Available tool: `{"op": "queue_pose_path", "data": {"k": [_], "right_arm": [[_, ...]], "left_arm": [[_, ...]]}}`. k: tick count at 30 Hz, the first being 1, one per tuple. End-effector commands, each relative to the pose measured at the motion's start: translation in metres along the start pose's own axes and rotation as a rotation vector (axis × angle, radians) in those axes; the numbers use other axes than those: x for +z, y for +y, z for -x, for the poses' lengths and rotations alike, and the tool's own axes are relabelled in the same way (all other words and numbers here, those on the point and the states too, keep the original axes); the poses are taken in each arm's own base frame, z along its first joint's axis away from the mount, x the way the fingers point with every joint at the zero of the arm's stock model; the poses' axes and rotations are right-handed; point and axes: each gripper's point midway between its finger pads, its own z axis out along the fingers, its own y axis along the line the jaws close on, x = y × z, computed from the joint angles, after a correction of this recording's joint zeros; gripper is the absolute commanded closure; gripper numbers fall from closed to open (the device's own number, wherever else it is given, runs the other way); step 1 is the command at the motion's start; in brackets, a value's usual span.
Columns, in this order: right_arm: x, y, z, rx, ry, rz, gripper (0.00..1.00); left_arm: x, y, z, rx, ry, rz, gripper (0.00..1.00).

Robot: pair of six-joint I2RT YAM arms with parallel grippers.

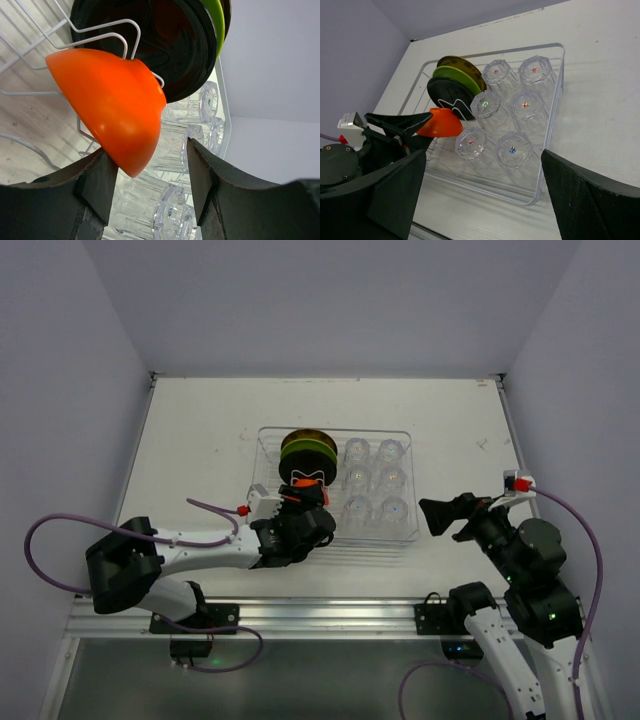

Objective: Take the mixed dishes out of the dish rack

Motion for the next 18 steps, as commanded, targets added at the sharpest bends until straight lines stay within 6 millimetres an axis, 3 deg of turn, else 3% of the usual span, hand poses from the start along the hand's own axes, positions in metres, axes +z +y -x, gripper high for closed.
{"op": "queue_pose_path", "data": {"k": [1, 18], "right_arm": [[0.0002, 0.0064, 0.0065, -0.005, -0.03, 0.033, 0.01], [0.0042, 0.0125, -0.0002, 0.021, -0.01, 0.076, 0.01]], "left_arm": [[-0.0036, -0.047, 0.0265, -0.366, -0.107, -0.127, 0.42], [-0.0023, -0.0423, 0.035, -0.382, -0.154, -0.17, 0.4]]}}
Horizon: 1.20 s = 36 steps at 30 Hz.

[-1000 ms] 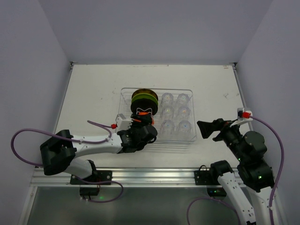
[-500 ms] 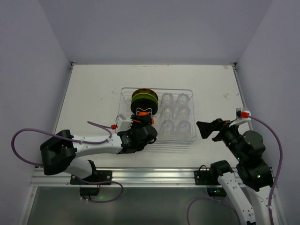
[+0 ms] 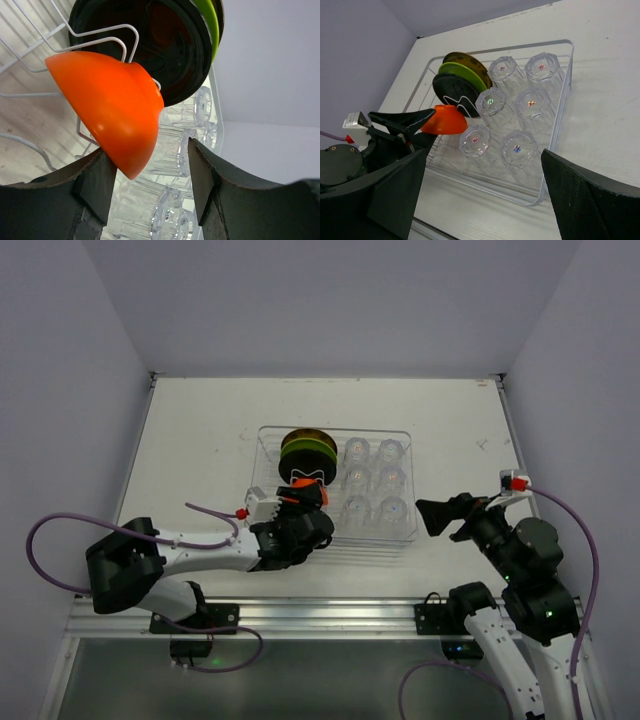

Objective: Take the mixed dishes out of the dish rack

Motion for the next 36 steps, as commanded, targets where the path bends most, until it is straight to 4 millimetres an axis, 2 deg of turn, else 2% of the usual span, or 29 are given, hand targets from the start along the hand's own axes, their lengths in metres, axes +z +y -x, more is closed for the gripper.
{"op": "queue_pose_path", "data": {"k": [1, 7, 11, 25, 29, 36], "right_arm": [[0.002, 0.01, 0.007, 0.006, -0.031, 0.055, 0.01], [0.005, 0.01, 0.004, 0.007, -0.023, 0.058, 0.01], [0.007, 0.01, 0.002, 0.012, -0.019, 0.065, 0.01], [0.005, 0.008, 0.001, 0.008, -0.027, 0.06, 0.01], [0.007, 0.009, -0.001, 0.011, -0.022, 0.066, 0.01], [0.007, 0.008, -0.002, 0.011, -0.02, 0.065, 0.01]], "left_arm": [[-0.001, -0.044, 0.031, -0.361, -0.137, -0.149, 0.4], [-0.003, -0.055, 0.03, -0.396, -0.13, -0.183, 0.37], [-0.001, -0.05, 0.029, -0.423, -0.124, -0.185, 0.35], [0.003, -0.044, 0.02, -0.474, -0.115, -0.202, 0.36], [0.002, -0.042, 0.017, -0.476, -0.108, -0.206, 0.41], [-0.001, -0.044, 0.024, -0.485, -0.126, -0.219, 0.48]]}}
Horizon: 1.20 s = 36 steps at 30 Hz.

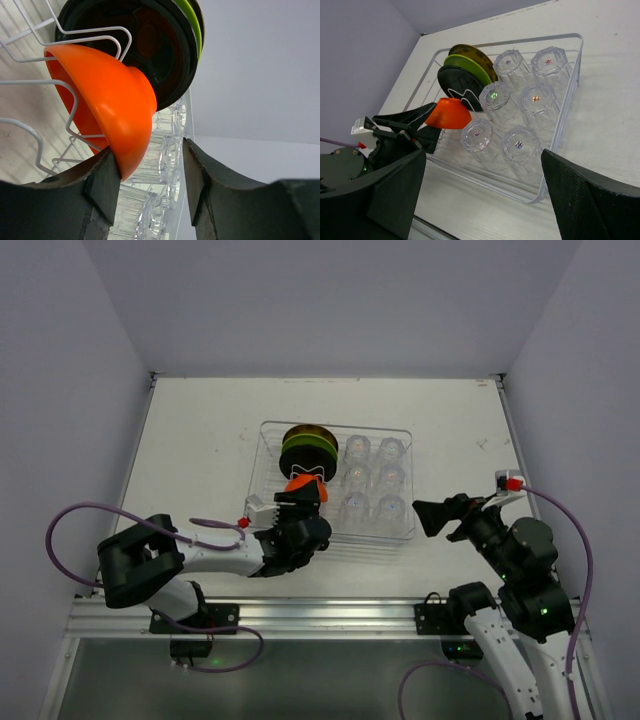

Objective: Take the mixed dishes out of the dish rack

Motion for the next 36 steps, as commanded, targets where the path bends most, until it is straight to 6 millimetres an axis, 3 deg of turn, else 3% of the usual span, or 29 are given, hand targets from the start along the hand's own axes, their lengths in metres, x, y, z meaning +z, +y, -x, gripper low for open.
{"op": "queue_pose_path", "data": {"k": [1, 26, 36], "right_arm": [[0.001, 0.007, 0.006, -0.002, -0.025, 0.038, 0.01], [0.0, 0.009, 0.006, -0.002, -0.016, 0.04, 0.01], [0.0, 0.01, 0.008, -0.005, -0.014, 0.039, 0.01]], "left_arm": [[-0.003, -0.04, 0.018, -0.315, -0.074, -0.093, 0.49], [-0.007, -0.044, 0.025, -0.345, -0.082, -0.103, 0.59], [-0.008, -0.046, 0.03, -0.336, -0.092, -0.108, 0.75]]}}
